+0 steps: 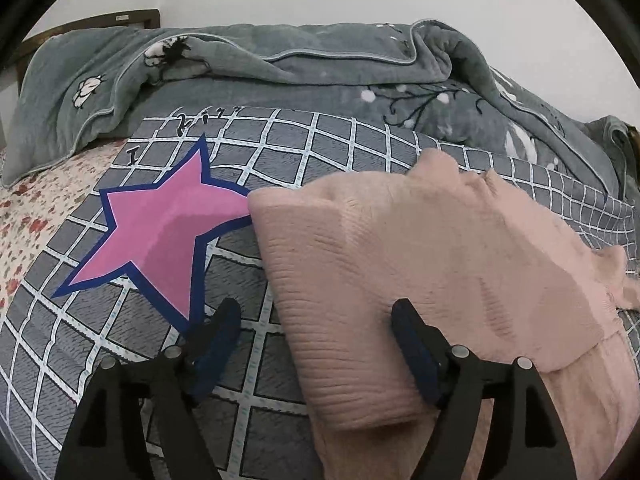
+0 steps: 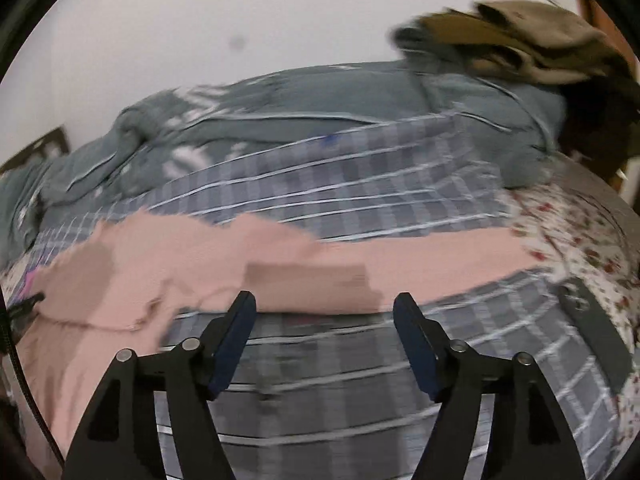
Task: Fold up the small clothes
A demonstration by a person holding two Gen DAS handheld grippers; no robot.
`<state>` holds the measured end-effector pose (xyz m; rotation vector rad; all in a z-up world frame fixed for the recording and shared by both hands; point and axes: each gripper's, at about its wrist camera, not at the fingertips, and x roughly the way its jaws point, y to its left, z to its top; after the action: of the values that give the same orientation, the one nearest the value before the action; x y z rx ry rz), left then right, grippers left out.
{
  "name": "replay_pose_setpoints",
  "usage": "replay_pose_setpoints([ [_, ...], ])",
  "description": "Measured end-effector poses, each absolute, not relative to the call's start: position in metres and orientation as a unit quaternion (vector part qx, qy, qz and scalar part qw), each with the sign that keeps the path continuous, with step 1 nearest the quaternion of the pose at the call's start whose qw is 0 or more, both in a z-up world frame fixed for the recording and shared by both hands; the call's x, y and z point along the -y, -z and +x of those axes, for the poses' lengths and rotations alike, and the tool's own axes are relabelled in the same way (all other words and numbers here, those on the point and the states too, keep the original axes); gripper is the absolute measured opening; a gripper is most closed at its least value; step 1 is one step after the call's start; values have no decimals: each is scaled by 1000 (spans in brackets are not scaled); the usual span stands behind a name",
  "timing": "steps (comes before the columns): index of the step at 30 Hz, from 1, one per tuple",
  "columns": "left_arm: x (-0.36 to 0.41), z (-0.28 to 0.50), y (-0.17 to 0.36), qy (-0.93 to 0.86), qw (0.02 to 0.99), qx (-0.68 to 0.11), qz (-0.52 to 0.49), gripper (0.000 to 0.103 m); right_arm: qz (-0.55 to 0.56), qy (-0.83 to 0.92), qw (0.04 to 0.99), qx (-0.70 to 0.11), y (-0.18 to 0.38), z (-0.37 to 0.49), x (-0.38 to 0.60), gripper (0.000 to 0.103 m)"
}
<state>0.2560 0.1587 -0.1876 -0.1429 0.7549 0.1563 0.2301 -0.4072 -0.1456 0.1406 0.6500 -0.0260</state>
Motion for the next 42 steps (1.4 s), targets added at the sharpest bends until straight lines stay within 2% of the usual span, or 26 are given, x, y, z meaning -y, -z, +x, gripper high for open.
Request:
replay_pose_setpoints([
  [12,-154,260,191,-78,922,-374,-58,81,187,55,914,-356,186,252,511,71],
  [22,-155,263,192,-73,922,-375,-65,82,254,53,883,-392,209,294,541,71],
  [28,-158,262,192,-67,922,-374,-75,82,263,80,878,-391,215,314,553,63],
  [30,-159,262,192,-65,922,-373,-79,82,253,97,879,-391,214,318,553,51],
  [32,-160,262,192,-62,922,-372,-82,82,243,105,880,-394,214,321,552,10],
  [37,-162,262,191,-58,923,-369,-88,82,209,114,900,-365,200,311,540,6],
  [42,-166,259,190,-47,926,-360,-105,82,125,151,931,-307,156,293,502,6],
])
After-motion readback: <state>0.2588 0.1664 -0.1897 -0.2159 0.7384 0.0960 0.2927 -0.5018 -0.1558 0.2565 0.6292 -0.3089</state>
